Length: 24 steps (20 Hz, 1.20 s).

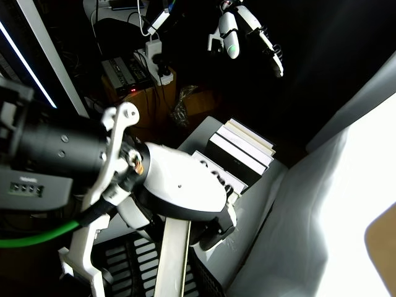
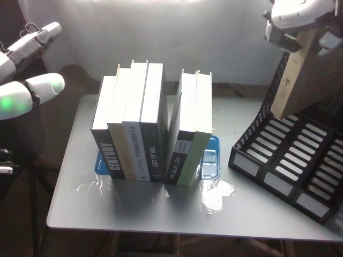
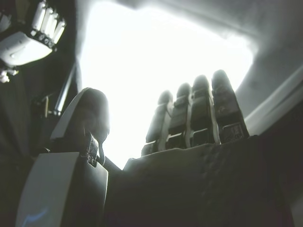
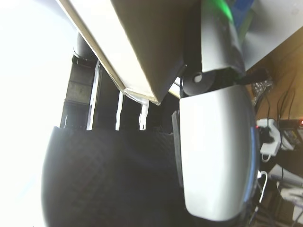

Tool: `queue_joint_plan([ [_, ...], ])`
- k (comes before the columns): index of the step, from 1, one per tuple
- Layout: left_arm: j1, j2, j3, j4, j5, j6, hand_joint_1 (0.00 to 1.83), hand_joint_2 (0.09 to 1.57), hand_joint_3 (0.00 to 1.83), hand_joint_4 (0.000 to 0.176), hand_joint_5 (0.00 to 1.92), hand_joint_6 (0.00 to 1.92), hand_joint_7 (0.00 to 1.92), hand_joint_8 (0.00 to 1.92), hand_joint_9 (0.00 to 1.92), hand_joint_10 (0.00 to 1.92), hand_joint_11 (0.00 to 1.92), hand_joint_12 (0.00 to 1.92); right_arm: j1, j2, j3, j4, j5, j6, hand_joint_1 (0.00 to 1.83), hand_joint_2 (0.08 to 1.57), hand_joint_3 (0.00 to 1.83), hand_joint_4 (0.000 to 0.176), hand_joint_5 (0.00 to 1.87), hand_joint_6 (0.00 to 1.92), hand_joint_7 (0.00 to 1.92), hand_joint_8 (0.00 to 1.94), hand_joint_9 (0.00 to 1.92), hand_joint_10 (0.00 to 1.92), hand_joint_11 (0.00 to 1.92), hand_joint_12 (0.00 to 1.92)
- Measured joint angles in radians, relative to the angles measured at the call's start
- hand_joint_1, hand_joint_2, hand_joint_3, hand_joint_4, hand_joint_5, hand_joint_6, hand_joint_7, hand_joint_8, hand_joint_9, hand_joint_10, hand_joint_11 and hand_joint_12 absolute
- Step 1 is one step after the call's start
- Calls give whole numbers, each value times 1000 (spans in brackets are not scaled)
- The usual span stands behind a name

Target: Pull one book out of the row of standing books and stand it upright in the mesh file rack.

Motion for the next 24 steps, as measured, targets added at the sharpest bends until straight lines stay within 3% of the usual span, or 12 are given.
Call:
queue_joint_plan([
  [2,2,0,0,-1,0,0,414,1415,1,42,11,2,0,0,0,0,0,0,0,-10,10,0,5,1,1375,1157,0,0,846,915,876,1194,939,1447,869,1714],
  [6,2,-6,5,-5,-1,1,450,1411,0,30,16,2,0,0,0,0,0,0,-25,-28,41,-11,-1,1,1362,1177,3,0,761,1144,829,1200,884,1423,793,1623],
  [7,2,-9,5,-10,-1,0,450,1413,0,25,13,1,0,0,0,0,0,0,-31,-29,41,-15,0,0,1364,1178,2,0,816,1000,824,1284,863,1504,752,1753],
  [8,2,-10,5,-6,0,0,451,1414,0,21,17,2,0,0,0,0,0,0,-35,-32,43,-18,4,0,1346,1207,10,0,771,1083,773,1375,783,1590,634,1851],
  [10,2,-11,5,-2,-2,0,440,1410,0,31,16,1,0,0,0,0,0,0,-43,-45,60,-19,3,0,1337,1217,2,0,785,1300,764,1232,693,1517,435,1636],
  [14,2,-11,5,-5,-4,0,421,1413,1,32,14,0,0,0,0,0,0,0,-61,-66,76,-21,-2,1,1342,1203,0,0,813,1282,799,1180,712,1458,441,1595],
  [15,2,-11,5,-6,-6,0,431,1410,0,30,22,3,0,0,0,0,0,0,-67,-68,76,-22,-2,1,1154,1240,0,0,735,1347,669,760,549,1023,259,1592],
  [16,4,-11,5,-5,-7,0,434,1407,0,27,27,4,0,0,0,0,0,0,-69,-69,76,-27,-3,1,1266,1137,0,0,437,868,506,434,386,773,100,1579],
  [17,11,-11,5,-7,-15,0,432,1405,0,28,23,3,0,0,0,0,0,0,-74,-72,77,-45,-6,0,1273,1060,0,0,330,575,414,199,294,564,19,1488],
  [19,11,-11,6,-6,-13,0,439,1402,0,33,22,1,0,0,0,0,0,0,-81,-71,77,-53,-11,0,1186,1011,0,0,297,255,326,20,208,347,0,1257],
  [21,11,-11,6,-9,-19,0,426,1401,0,33,20,0,0,0,0,0,0,0,-87,-74,77,-61,-17,0,1108,991,0,0,207,89,194,3,133,243,0,965],
  [24,13,-11,6,-10,-19,0,426,1403,0,38,15,0,0,0,0,0,0,0,-98,-80,77,-66,-18,0,1105,978,0,0,199,36,174,0,139,200,0,913],
])
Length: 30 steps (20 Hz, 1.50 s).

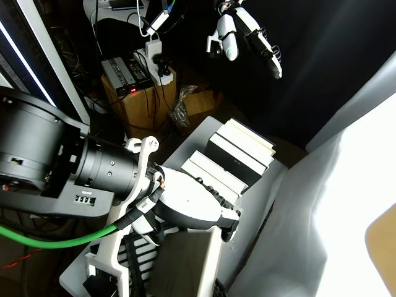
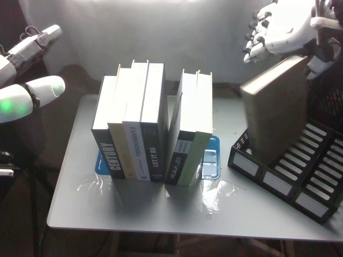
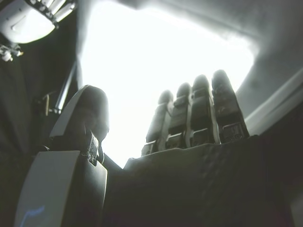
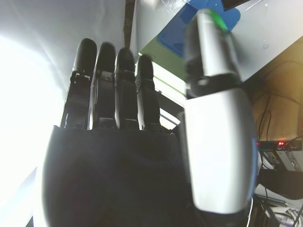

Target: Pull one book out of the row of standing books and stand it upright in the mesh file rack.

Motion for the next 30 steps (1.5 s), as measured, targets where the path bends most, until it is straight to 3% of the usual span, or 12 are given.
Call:
queue_joint_plan([
  [1,0,0,0,-2,0,0,426,1403,0,38,15,0,0,0,0,0,0,0,0,0,0,-1,4,0,1105,978,0,0,199,35,174,0,139,199,0,912],
  [6,3,0,0,-3,-3,0,426,1403,0,29,16,4,0,0,0,0,0,0,0,1,0,-4,-5,0,1039,967,0,7,0,0,0,0,0,0,0,89],
  [10,4,0,0,-3,-3,0,400,1407,1,32,8,3,0,0,0,0,0,0,0,11,-21,-5,-10,0,985,942,0,0,0,0,0,0,0,0,0,0],
  [15,4,0,0,-3,-3,0,482,1402,0,12,27,5,0,0,0,0,0,0,1,72,-81,86,-20,7,458,1201,40,0,0,0,0,0,0,0,0,0],
  [16,3,0,0,-3,-3,0,486,1401,0,11,27,5,0,0,0,0,0,0,2,87,-84,199,-23,-56,439,1208,39,0,0,0,0,0,0,0,0,0],
  [19,-4,-1,0,2,-3,0,416,1404,1,36,10,1,0,0,0,0,0,0,8,116,-80,578,-27,-243,59,1226,29,75,0,0,0,0,0,0,0,0],
  [21,-15,-2,0,11,0,0,414,1407,3,59,1,0,0,0,0,0,0,0,8,140,-80,821,-11,-374,159,1206,15,88,0,0,0,0,0,0,0,0],
  [24,-34,-2,-1,25,-4,0,415,1408,3,65,0,0,0,0,0,0,0,0,8,188,-91,1104,19,-520,188,1200,10,90,0,0,0,0,0,0,0,0],
  [25,-42,-2,-3,34,-5,0,339,1410,4,71,0,0,0,0,0,0,0,0,3,207,-99,1201,32,-571,310,1161,0,152,0,0,0,0,0,0,0,0],
  [27,-53,-2,-3,68,-13,0,323,1423,7,79,0,0,0,0,0,0,0,0,-32,248,-119,1444,65,-694,355,1220,16,68,0,0,0,0,0,0,0,0],
  [28,-56,-2,-3,78,-24,0,323,1427,8,83,0,0,0,0,0,0,0,0,-68,265,-131,1569,87,-756,349,1212,12,52,0,0,0,0,24,10,0,0],
  [30,-68,-2,-3,90,-30,0,308,1413,0,86,0,0,0,0,0,0,0,0,-134,291,-145,1741,129,-835,318,1217,12,63,0,0,0,0,0,0,0,0],
])
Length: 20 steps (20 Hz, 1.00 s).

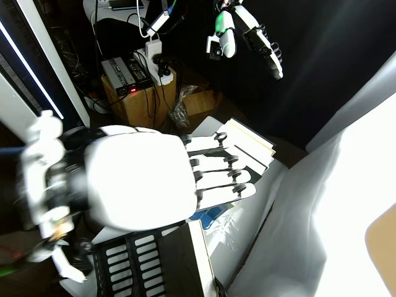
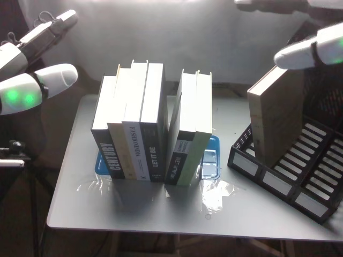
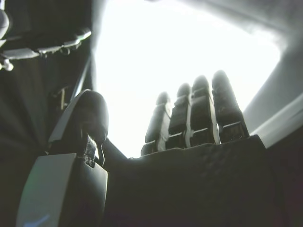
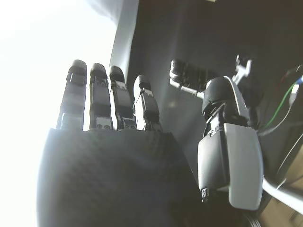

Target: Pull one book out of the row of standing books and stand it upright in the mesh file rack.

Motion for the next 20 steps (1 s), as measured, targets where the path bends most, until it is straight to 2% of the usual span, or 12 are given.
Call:
queue_joint_plan([
  [3,-31,0,-4,51,-10,0,227,1404,0,95,0,0,0,0,0,0,0,0,-84,48,-51,199,73,-94,215,1209,6,92,0,0,0,0,0,0,0,0],
  [5,-38,0,-11,93,-12,0,199,1412,2,106,0,0,0,0,0,0,0,0,-126,67,-79,260,122,-124,82,1201,3,37,0,0,0,0,0,0,0,0],
  [6,-42,0,-14,109,-10,0,193,1407,0,118,0,0,0,0,0,0,0,0,-143,71,-86,286,138,-135,73,1196,0,33,0,0,0,0,0,0,0,0],
  [7,-43,0,-14,129,-9,0,217,1406,0,112,0,0,0,0,0,0,0,0,-155,75,-94,308,148,-143,74,1204,4,34,0,0,0,0,0,0,0,0],
  [8,-50,0,-15,146,-3,-1,252,1405,0,78,0,0,0,0,0,0,0,0,-170,82,-105,335,159,-161,110,1211,6,43,0,0,0,0,0,0,0,0],
  [9,-59,0,-14,159,2,-1,267,1395,0,72,0,0,0,0,0,0,0,0,-186,89,-117,357,174,-172,117,1216,8,47,0,0,0,0,0,0,0,0],
  [11,-69,-1,-14,185,15,-1,269,1388,0,61,0,0,0,0,0,0,0,0,-217,98,-134,394,199,-196,107,1227,12,37,0,0,0,0,0,0,0,0],
  [12,-72,-1,-14,196,20,0,266,1383,0,34,0,0,0,0,0,0,0,0,-227,100,-138,406,203,-209,83,1247,19,31,0,0,0,0,0,0,0,0],
  [15,-73,-13,-14,222,31,-1,224,1381,0,43,0,0,0,0,0,0,0,0,-249,99,-141,436,217,-220,59,1267,22,20,0,0,0,0,0,0,0,0],
  [16,-74,-15,-14,230,39,0,148,1387,0,76,0,0,0,0,0,0,0,0,-254,98,-141,441,219,-221,48,1266,19,23,0,0,0,0,0,0,0,0],
  [18,-78,-18,-11,242,51,-1,188,1391,0,48,0,0,0,0,0,0,0,0,-277,91,-141,459,226,-222,64,1260,12,9,0,0,0,0,0,0,0,0],
  [20,-80,-18,-10,251,58,-1,218,1394,0,43,0,0,0,0,0,0,0,0,-295,87,-143,465,227,-224,53,1257,9,8,0,0,0,0,0,0,0,0],
])
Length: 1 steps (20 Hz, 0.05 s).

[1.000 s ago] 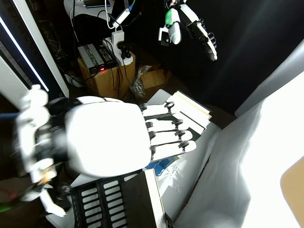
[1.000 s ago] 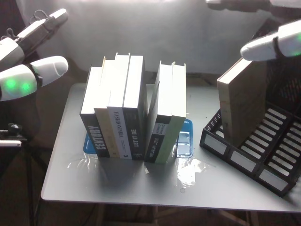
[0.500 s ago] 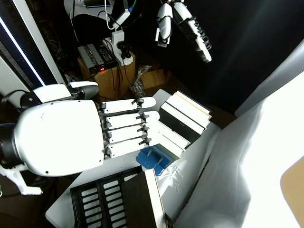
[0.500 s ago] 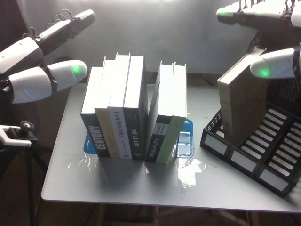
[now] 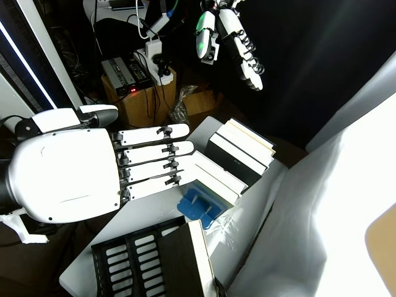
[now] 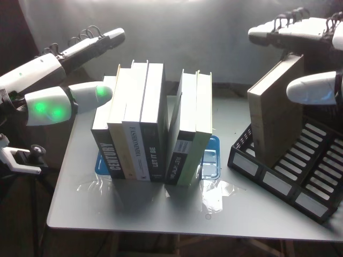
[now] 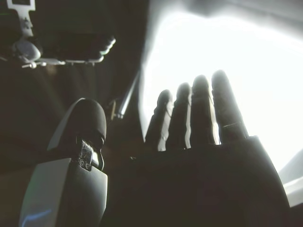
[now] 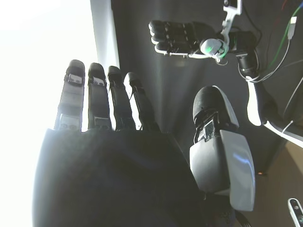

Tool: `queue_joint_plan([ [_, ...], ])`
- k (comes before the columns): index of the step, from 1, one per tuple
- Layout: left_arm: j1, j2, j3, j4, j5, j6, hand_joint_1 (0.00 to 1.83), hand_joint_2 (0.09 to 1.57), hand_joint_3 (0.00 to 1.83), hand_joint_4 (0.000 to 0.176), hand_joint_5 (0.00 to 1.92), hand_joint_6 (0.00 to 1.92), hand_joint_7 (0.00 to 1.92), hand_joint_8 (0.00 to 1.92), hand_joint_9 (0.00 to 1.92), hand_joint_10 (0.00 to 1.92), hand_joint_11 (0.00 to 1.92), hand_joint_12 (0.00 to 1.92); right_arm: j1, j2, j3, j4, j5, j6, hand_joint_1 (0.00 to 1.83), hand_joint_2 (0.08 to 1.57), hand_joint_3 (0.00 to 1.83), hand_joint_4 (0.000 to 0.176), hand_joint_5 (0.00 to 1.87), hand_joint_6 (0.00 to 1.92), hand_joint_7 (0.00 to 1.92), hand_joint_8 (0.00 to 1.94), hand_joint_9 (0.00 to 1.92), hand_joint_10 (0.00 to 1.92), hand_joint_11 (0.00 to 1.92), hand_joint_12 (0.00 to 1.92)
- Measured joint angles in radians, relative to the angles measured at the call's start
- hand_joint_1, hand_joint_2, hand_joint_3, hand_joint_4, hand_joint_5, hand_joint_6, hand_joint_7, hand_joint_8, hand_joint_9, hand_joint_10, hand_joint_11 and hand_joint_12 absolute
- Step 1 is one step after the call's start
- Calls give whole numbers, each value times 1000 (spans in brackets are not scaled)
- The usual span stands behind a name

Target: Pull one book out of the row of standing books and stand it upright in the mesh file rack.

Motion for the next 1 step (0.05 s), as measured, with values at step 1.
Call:
queue_joint_plan([
  [1,-2,0,2,14,7,0,257,1391,0,51,0,0,0,0,0,0,0,0,-9,-2,0,5,1,-2,52,1258,9,9,0,0,0,0,0,0,0,0],
])
